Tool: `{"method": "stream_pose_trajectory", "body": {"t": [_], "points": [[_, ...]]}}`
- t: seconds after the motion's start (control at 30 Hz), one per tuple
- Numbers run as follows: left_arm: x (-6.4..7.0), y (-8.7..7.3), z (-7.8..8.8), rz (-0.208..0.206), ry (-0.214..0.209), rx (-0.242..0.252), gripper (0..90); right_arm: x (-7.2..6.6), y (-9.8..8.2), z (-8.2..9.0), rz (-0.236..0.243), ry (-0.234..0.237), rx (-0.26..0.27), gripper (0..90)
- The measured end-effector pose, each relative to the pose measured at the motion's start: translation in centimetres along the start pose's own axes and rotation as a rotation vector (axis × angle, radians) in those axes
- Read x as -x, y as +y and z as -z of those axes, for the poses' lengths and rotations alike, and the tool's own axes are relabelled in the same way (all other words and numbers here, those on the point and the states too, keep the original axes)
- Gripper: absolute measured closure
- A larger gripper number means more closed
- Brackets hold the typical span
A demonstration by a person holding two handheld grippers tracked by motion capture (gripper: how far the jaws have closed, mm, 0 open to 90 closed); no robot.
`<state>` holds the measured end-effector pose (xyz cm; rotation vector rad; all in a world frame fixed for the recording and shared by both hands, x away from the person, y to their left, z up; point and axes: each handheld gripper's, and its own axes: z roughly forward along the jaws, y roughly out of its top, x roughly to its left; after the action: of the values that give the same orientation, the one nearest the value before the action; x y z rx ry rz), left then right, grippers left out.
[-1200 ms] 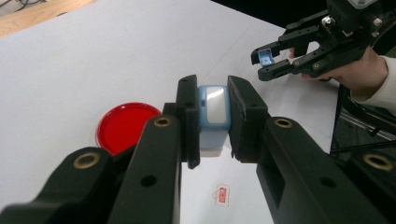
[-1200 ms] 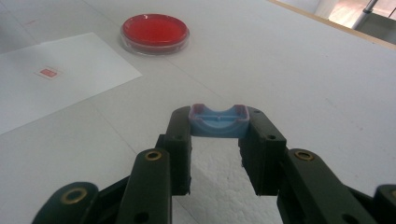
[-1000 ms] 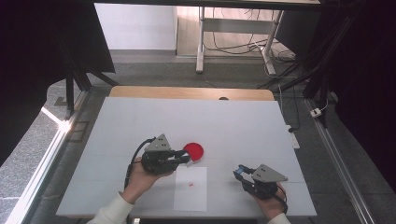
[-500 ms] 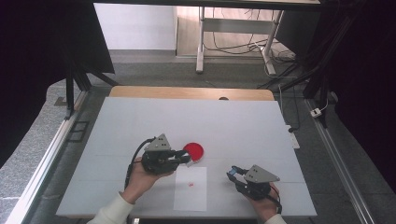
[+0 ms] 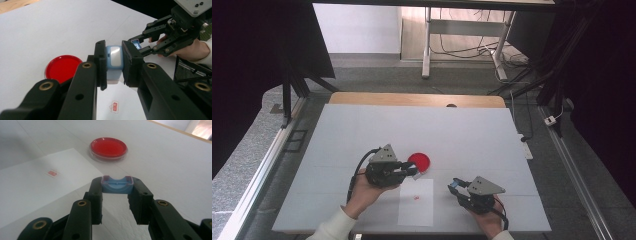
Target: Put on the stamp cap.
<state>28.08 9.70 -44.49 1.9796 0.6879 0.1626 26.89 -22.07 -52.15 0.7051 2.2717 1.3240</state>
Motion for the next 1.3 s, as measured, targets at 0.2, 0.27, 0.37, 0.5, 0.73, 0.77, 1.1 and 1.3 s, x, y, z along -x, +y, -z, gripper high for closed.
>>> {"method": "stream_pose_trajectory", "body": {"t": [0.2, 0.27, 0.37, 0.5, 0.73, 0.77, 1.1, 1.3], "points": [[0.0, 0.0, 0.0, -0.004, -0.001, -0.002, 74.8, -0.4, 0.2, -0.3, -0.001, -0.003, 0.003, 64.6], [0.1, 0.0, -0.1, -0.005, -0.004, -0.003, 74.8, -0.6, 0.4, -0.5, -0.003, -0.005, 0.009, 64.5], [0.1, 0.0, -0.2, -0.006, -0.009, -0.005, 74.8, -1.0, 0.6, -0.9, 0.006, -0.006, 0.010, 64.5], [0.1, 0.0, -0.3, -0.008, -0.008, -0.007, 74.8, -1.6, 0.8, -1.5, 0.016, 0.003, 0.008, 64.4], [0.2, 0.0, -0.3, -0.009, -0.008, -0.010, 74.8, -2.2, 1.1, -2.0, 0.025, 0.012, 0.009, 64.4], [0.2, 0.0, -0.3, -0.009, -0.009, -0.010, 74.8, -2.2, 1.1, -2.1, 0.027, 0.014, 0.005, 64.4], [0.2, 0.0, -0.6, -0.009, -0.006, -0.012, 74.7, -2.8, 1.4, -2.9, 0.028, 0.019, 0.012, 64.4], [0.4, -0.1, -0.8, -0.012, -0.009, -0.015, 74.7, -3.2, 1.7, -3.5, 0.030, 0.021, 0.035, 64.4]]}}
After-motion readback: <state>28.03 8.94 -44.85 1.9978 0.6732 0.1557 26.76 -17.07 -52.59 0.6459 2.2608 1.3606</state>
